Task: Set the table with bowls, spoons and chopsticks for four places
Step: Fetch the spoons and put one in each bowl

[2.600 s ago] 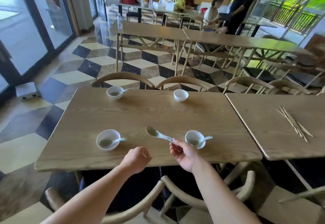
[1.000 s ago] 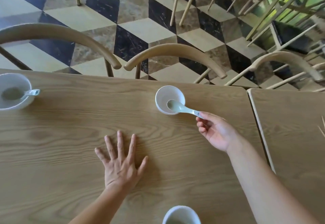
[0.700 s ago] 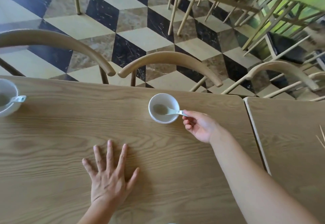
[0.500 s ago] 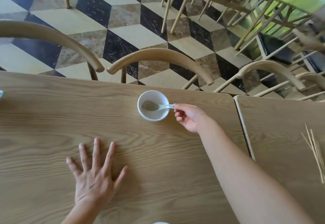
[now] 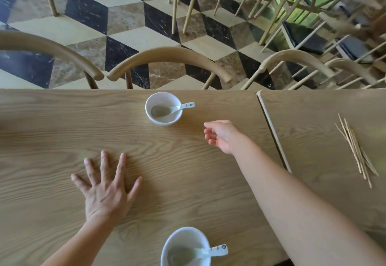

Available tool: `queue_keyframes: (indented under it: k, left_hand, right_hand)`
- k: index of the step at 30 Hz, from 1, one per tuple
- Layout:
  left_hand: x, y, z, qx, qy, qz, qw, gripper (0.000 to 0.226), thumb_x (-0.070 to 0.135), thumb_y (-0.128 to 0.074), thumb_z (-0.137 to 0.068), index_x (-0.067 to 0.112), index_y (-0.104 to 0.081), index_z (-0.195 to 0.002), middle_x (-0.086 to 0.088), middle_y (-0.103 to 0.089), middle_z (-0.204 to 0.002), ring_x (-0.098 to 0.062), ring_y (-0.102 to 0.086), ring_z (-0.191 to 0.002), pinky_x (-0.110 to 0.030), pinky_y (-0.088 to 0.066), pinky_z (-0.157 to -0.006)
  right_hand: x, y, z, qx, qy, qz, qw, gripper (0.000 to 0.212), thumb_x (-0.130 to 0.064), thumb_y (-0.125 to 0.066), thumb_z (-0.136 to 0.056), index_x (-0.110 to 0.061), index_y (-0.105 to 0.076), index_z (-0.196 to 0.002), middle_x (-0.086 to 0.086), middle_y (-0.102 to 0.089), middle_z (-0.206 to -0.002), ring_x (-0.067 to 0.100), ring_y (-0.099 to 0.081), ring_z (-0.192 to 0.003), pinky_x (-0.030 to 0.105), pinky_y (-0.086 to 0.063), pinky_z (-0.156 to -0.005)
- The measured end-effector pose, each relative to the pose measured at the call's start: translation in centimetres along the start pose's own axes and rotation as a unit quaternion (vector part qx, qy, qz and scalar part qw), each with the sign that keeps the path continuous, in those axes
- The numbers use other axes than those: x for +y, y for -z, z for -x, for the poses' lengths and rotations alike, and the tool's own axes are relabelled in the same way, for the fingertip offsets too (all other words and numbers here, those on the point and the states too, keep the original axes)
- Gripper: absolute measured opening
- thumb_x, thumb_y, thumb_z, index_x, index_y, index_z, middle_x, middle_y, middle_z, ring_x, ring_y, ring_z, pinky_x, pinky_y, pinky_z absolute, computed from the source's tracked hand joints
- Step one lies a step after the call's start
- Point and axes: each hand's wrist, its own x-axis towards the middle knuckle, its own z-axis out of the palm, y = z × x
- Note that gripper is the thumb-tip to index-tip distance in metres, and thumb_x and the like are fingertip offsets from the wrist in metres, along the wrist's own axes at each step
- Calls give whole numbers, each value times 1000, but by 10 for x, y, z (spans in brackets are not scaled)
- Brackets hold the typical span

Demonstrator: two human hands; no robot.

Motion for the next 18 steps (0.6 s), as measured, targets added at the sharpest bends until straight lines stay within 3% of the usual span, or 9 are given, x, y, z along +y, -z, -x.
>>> queue_keyframes:
  k: [4, 6, 8, 11, 14, 18]
  left_hand:
    - [1, 11, 2, -48, 13, -9, 999, 90, 85, -20, -80, 39, -13, -157, -11, -2, -167, -48, 7, -148, -69, 7, -111]
    - [2, 27, -4, -108, 25, -27, 994, 88, 85, -27, -81, 44, -7, -155, -7, 3, -167, -47, 4, -149, -68, -5, -113]
    - [13, 52, 0, -159, 41, -33, 986, 78, 78, -39, -83, 43, -22, -151, -7, -14, -163, -44, -16, -145, -61, -26, -111]
    - [45, 84, 29, -134, -1, -12, 991, 47, 55, -48, -87, 24, -58, -120, -10, -56, -136, -35, -52, -124, -42, -49, -94]
    - [101, 106, 83, -86, -77, -15, 993, 33, 45, -51, -88, 21, -61, -108, -6, -65, -121, -28, -62, -110, -33, -50, -79]
    - [203, 126, 182, -54, -157, -14, 986, 28, 42, -52, -87, 22, -61, -104, -4, -69, -108, -28, -65, -96, -31, -50, -72]
  right_hand:
    - [42, 38, 44, 11, 15, 79, 997, 2, -8, -59, -91, -7, -61, -91, 8, -60, -70, 16, -51, -51, 23, -35, -44]
    - [65, 56, 68, 20, 27, 115, 993, 4, -10, -59, -91, -9, -62, -91, 6, -61, -71, 15, -52, -51, 23, -35, -44]
    - [87, 73, 93, 31, 42, 136, 989, 7, -12, -59, -90, -9, -63, -94, 4, -62, -70, 14, -52, -50, 22, -34, -41]
    - [119, 100, 131, 37, 72, 169, 982, 7, -13, -56, -87, -12, -63, -85, 1, -64, -69, 13, -52, -49, 20, -33, -39]
    - [153, 137, 170, 52, 115, 214, 969, 14, -18, -56, -85, -17, -60, -71, 3, -68, -72, 17, -58, -54, 21, -39, -42]
    - [201, 217, 226, 98, 158, 301, 935, 24, -28, -58, -88, -22, -47, -67, 2, -61, -78, 22, -56, -71, 27, -42, -57]
